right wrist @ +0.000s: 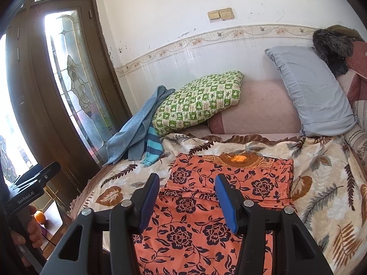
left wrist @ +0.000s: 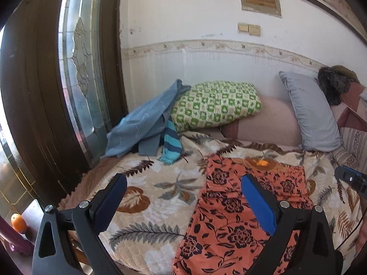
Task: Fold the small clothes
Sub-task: 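Grasp the shirt hem with both tools and lift it toward the collar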
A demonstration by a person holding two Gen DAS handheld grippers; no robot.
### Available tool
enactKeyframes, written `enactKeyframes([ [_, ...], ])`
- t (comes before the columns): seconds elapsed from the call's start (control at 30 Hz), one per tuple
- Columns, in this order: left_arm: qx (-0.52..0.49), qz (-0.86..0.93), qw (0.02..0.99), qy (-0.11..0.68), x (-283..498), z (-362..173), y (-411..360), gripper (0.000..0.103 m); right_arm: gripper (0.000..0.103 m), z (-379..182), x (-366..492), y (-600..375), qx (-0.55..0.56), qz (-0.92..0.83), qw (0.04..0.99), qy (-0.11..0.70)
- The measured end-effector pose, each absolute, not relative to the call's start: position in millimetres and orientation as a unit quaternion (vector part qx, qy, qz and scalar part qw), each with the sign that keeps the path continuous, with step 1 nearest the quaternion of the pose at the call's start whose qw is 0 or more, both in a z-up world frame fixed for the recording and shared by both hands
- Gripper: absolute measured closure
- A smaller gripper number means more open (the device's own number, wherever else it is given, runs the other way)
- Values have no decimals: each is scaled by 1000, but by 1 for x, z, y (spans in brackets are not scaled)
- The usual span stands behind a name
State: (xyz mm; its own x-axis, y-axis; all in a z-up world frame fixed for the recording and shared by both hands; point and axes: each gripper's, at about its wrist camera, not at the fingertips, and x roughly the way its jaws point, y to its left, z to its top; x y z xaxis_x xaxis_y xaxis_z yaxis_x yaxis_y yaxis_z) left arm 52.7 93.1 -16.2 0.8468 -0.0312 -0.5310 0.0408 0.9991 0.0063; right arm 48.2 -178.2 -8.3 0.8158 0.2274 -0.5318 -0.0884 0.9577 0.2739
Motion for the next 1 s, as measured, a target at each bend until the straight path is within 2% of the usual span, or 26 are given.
enactKeyframes([
  [0.1,1,-33,934,356,70,-68,105,3,49,-32,47,-204,119,64,933,333],
  [0.23,11,-5,893,450,79,-150,120,3,49,-96,47,-248,179,54,892,412],
  [0.43,14,-32,873,487,68,-222,123,4,49,-210,35,-276,194,10,838,509],
  [0.5,3,-45,863,504,75,-241,122,18,49,-244,37,-276,183,-4,821,540],
  [0.57,-5,-42,841,539,81,-259,122,60,49,-274,39,-273,165,-13,796,582],
  [0.63,-8,-41,819,572,83,-276,124,72,49,-268,31,-272,149,-1,807,571],
  [0.77,-24,-57,829,555,75,-265,132,71,49,-242,13,-298,168,8,814,556],
  [0.8,-20,-58,835,546,73,-260,133,67,48,-237,6,-308,183,12,814,551],
  [0.83,-19,-57,838,542,72,-256,134,47,41,-235,-1,-317,198,15,813,548],
  [0.87,-21,-56,840,539,72,-254,136,33,37,-234,-8,-325,211,16,810,547],
  [0.9,-27,-56,845,532,71,-253,138,13,32,-235,-14,-333,223,15,807,547],
  [1.0,-40,-66,848,524,74,-258,141,12,32,-249,-29,-344,234,-3,794,561],
])
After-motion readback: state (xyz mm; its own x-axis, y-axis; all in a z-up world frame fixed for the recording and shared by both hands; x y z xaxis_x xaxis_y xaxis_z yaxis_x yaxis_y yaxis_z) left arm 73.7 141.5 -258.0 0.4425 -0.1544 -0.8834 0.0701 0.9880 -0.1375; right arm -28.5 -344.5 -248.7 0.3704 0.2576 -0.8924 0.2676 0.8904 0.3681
